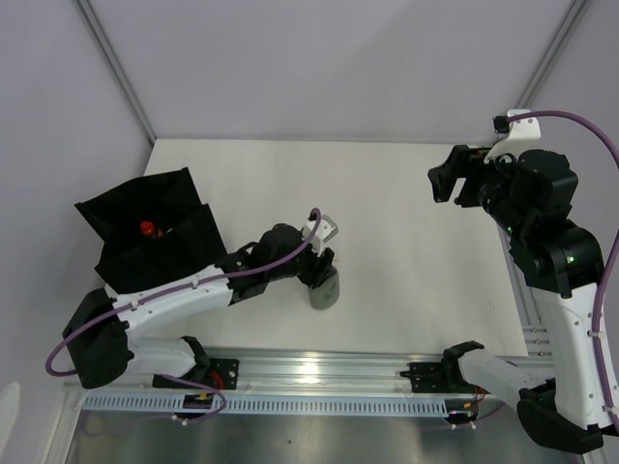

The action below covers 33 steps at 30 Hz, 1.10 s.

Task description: Place the personal care products into the canvas bag

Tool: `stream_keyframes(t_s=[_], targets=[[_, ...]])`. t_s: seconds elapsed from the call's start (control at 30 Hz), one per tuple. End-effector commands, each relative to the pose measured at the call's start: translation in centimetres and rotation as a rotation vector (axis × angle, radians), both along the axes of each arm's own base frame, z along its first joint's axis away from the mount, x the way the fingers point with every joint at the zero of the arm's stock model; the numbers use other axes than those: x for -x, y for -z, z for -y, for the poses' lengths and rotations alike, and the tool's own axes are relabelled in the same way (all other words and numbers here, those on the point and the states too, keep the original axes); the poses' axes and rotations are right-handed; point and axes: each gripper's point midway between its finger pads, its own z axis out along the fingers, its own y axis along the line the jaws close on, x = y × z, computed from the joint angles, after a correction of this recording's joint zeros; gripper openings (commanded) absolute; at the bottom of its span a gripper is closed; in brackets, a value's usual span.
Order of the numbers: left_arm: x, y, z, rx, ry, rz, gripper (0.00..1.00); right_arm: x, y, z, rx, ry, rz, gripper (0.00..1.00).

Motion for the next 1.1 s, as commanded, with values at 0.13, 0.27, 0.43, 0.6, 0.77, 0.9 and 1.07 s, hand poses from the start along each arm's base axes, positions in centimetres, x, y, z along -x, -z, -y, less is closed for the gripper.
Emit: stream_keyframes(t_s=[0.13,0.27,0.43,0.6,0.77,0.9,1.07], targets=[[-3.5,-11.6,-4.4,0.052,-0.287,0.203,0.00,-0.3,-1.4,-1.1,-0.066,-0.045,0.046,0.80],[-4.2,-14.9,-6.8,0.015,-0.373,0.272,0.00,-0.9,-1.4,-1.8,-0.104,-0.060,0.043,0.80],[-4.1,-18.9,-9.3,0.037,-0.449,0.321,0.00,-1.7,-1.4,-2.8,-0.148,-0.082,0.034,0.80],[-4.6,-22.8,-12.3,0.056,-0.546,0.389,0.00,-2.5,-1.4,-3.4,-0.161,-0.099,0.023,0.80],[-5.7,-28.9,-17.0,0.089,-0.674,0.474,0.00,-2.8,-1.3,-3.7,-0.176,-0.103,0.008,0.80],[-6.1,-34.1,-20.7,0.129,-0.768,0.548,0.00,-3.2,-0.8,-4.2,-0.194,-0.112,-0.017,0.79],[-6.8,-37.9,-24.3,0.104,-0.866,0.627,0.00,-3.6,-0.4,-4.5,-0.199,-0.113,-0.037,0.79]])
